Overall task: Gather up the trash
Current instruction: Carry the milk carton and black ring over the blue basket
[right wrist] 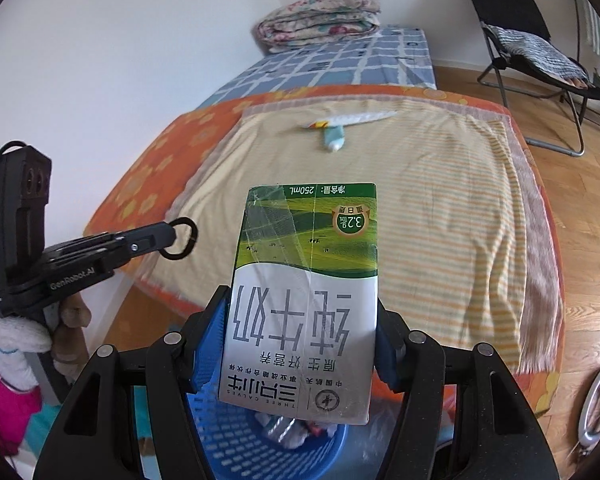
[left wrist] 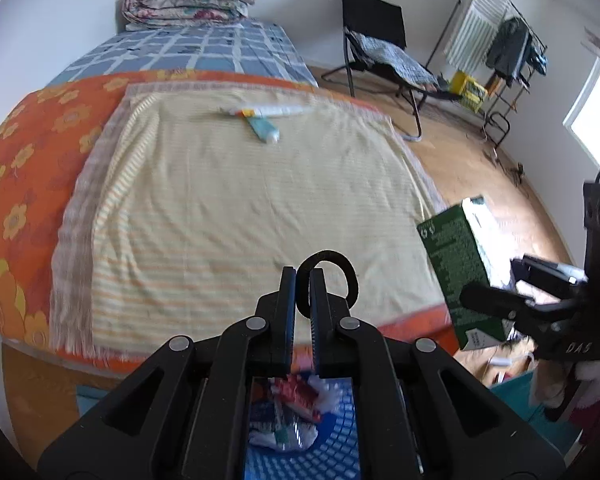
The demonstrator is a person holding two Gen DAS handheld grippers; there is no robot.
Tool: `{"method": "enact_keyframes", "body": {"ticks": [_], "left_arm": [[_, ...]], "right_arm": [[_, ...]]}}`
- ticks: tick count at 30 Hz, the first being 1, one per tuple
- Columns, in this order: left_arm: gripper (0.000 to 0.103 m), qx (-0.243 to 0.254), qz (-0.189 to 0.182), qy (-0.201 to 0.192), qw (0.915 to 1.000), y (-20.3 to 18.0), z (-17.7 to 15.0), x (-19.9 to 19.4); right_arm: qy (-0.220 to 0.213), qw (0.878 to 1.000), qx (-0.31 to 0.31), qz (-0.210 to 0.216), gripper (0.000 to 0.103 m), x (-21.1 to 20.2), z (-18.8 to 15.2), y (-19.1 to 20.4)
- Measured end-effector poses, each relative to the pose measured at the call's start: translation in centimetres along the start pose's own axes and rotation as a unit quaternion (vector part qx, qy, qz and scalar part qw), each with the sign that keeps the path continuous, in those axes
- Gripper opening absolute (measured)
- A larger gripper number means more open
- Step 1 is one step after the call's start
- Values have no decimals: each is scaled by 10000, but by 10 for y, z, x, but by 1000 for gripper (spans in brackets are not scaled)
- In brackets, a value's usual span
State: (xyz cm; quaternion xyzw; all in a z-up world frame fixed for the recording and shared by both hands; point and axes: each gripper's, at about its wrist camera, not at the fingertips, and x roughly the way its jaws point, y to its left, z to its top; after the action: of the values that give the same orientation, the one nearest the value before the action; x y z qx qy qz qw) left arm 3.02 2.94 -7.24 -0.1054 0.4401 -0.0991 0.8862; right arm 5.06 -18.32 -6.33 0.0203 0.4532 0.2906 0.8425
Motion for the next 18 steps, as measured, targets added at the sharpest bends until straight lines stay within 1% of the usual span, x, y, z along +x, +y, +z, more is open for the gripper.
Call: {"method": "enact_keyframes", "body": {"ticks": [6,10,18], "left_arm": [[4,91,55,373,9992,1,-38,12],[4,151,102,640,9978,0,-62,21],[4,300,166,1163,9926,-3,-106,39]], "right_arm": [[212,9994,-265,-2,62,3,-30,9],[441,9977,-507,23,62,11,-49,18],[801,9931,-857,50,62,27,-78,33]]}}
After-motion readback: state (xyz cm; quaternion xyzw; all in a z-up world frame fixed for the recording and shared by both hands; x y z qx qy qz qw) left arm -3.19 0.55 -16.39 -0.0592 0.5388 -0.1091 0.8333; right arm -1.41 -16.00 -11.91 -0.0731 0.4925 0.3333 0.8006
